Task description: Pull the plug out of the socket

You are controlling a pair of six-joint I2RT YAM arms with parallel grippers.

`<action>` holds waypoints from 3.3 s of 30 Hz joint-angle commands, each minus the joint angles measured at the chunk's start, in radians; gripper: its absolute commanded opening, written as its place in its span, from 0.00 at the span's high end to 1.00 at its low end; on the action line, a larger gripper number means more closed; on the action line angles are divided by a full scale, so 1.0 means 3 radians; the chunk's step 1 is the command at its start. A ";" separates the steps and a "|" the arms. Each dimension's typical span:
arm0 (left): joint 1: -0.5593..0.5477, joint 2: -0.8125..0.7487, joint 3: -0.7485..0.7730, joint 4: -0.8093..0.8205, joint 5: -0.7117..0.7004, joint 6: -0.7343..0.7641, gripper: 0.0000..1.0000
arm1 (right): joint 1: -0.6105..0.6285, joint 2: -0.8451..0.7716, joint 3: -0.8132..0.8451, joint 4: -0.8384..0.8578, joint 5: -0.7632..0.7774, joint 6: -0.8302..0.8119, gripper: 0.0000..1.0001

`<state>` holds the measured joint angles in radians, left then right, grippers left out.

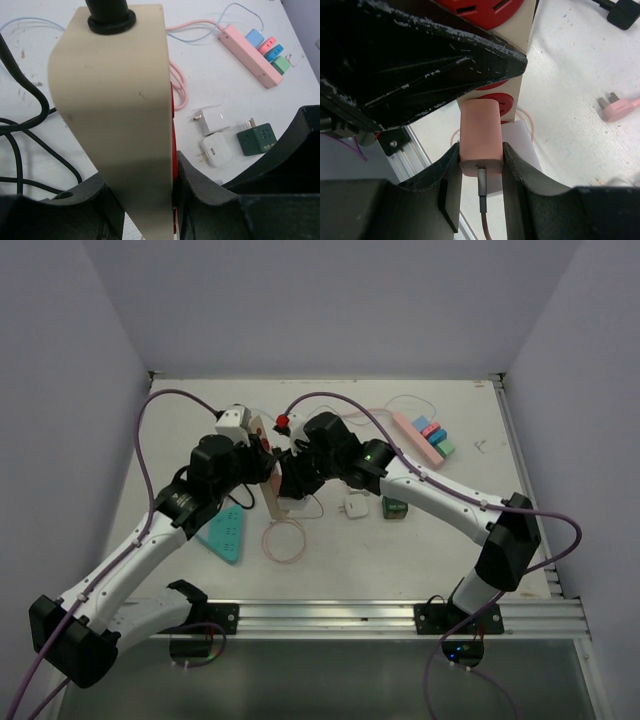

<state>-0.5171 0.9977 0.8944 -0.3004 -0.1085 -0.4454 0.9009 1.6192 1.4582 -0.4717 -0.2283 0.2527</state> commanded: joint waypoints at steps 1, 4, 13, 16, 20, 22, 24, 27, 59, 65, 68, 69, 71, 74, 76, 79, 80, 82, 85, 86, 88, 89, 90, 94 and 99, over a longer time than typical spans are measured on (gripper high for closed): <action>0.0118 0.0059 -0.0107 0.0051 -0.1110 0.0477 1.00 | -0.0063 -0.0069 0.0477 -0.0569 0.0127 0.0196 1.00; 0.0123 0.0228 -0.0051 -0.0195 -0.1663 0.0513 1.00 | -0.0063 -0.0141 0.0488 -0.0800 0.0117 0.0052 1.00; 0.0276 0.0432 0.0143 -0.0124 -0.1766 0.0697 1.00 | -0.0195 -0.0708 -0.0125 -0.0754 -0.0047 -0.0280 1.00; 0.0368 0.0432 0.0199 -0.0052 -0.1658 0.0738 1.00 | -0.0297 -0.0897 -0.0289 -0.0785 -0.0078 -0.0357 1.00; 0.0501 0.0478 0.0286 -0.0082 -0.1464 0.0728 1.00 | -0.0385 -0.1071 -0.0458 -0.0795 -0.0083 -0.0433 1.00; 0.0634 0.0484 0.0317 -0.0088 -0.1300 0.0677 1.00 | -0.0431 -0.1173 -0.0600 -0.0693 -0.0098 -0.0438 1.00; 0.0665 0.0468 0.0332 -0.0072 -0.1178 0.0672 1.00 | -0.0451 -0.1214 -0.0667 -0.0611 -0.0144 -0.0408 1.00; 0.0665 0.0387 0.0373 -0.0067 -0.0903 0.0600 1.00 | -0.0482 -0.1250 -0.0785 -0.0509 -0.0083 -0.0326 1.00; 0.0665 -0.0345 0.0250 -0.0093 0.0852 0.0293 1.00 | -0.0764 -0.0677 -0.1445 0.0616 -0.0394 0.0328 0.03; 0.0665 -0.0431 0.0205 0.0004 0.0873 0.0309 1.00 | -0.0554 -0.0928 -0.1373 0.0875 -0.0221 0.0971 0.01; 0.0665 -0.0483 0.0153 0.0132 0.0853 0.0303 1.00 | -0.0508 -0.1071 -0.1572 0.1416 -0.0165 0.1733 0.01; 0.0660 -0.0488 0.0153 0.0152 0.0853 0.0303 1.00 | -0.0487 -0.1097 -0.1679 0.1515 -0.0114 0.2104 0.01; 0.0665 -0.0483 0.0138 0.0214 0.0878 0.0288 1.00 | -0.0416 -0.1138 -0.1741 0.1729 0.0075 0.2398 0.01; 0.0670 -0.0483 0.0112 0.0295 0.0919 0.0278 1.00 | -0.0324 -0.1107 -0.1752 0.1843 0.0244 0.2802 0.01; 0.0665 -0.0483 0.0092 0.0331 0.0919 0.0273 1.00 | -0.0273 -0.1067 -0.1721 0.1874 0.0361 0.3063 0.01; 0.0665 -0.0493 0.0036 0.0433 0.0914 0.0273 1.00 | -0.0226 -0.0954 -0.1685 0.1910 0.0418 0.3340 0.01; 0.0665 -0.0483 0.0015 0.0474 0.0914 0.0278 1.00 | -0.0211 -0.0888 -0.1675 0.1910 0.0439 0.3396 0.01; 0.0665 -0.0478 0.0015 0.0510 0.0914 0.0268 1.00 | -0.0170 -0.0791 -0.1614 0.1864 0.0444 0.3509 0.01; 0.0660 -0.0468 0.0005 0.0577 0.0919 0.0257 1.00 | -0.0109 -0.0622 -0.1608 0.1904 0.0449 0.3642 0.02; 0.0660 -0.0462 -0.0015 0.0633 0.0919 0.0252 1.00 | -0.0099 -0.0581 -0.1619 0.1955 0.0454 0.3723 0.03; 0.0660 -0.0462 -0.0026 0.0684 0.0929 0.0242 1.00 | -0.0063 -0.0469 -0.1639 0.2052 0.0449 0.3795 0.06; 0.0665 -0.0447 -0.0036 0.0705 0.0960 0.0237 1.00 | -0.0058 -0.0412 -0.1634 0.2164 0.0434 0.3846 0.08; 0.0660 -0.0447 -0.0051 0.0720 0.0970 0.0237 1.00 | -0.0037 -0.0376 -0.1634 0.2231 0.0424 0.3862 0.10; 0.0660 -0.0447 -0.0123 0.0827 0.0955 0.0252 1.00 | -0.0022 -0.0279 -0.1599 0.2492 0.0357 0.3969 0.23; 0.0660 -0.0473 -0.0286 0.1062 0.0894 0.0242 1.00 | 0.0009 -0.0223 -0.1511 0.2554 0.0316 0.4056 0.40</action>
<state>-0.3157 0.8787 0.8112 -0.1898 0.1539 -0.3565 0.8925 1.5509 0.9539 0.2104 -0.1261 1.4261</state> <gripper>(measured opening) 0.396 0.628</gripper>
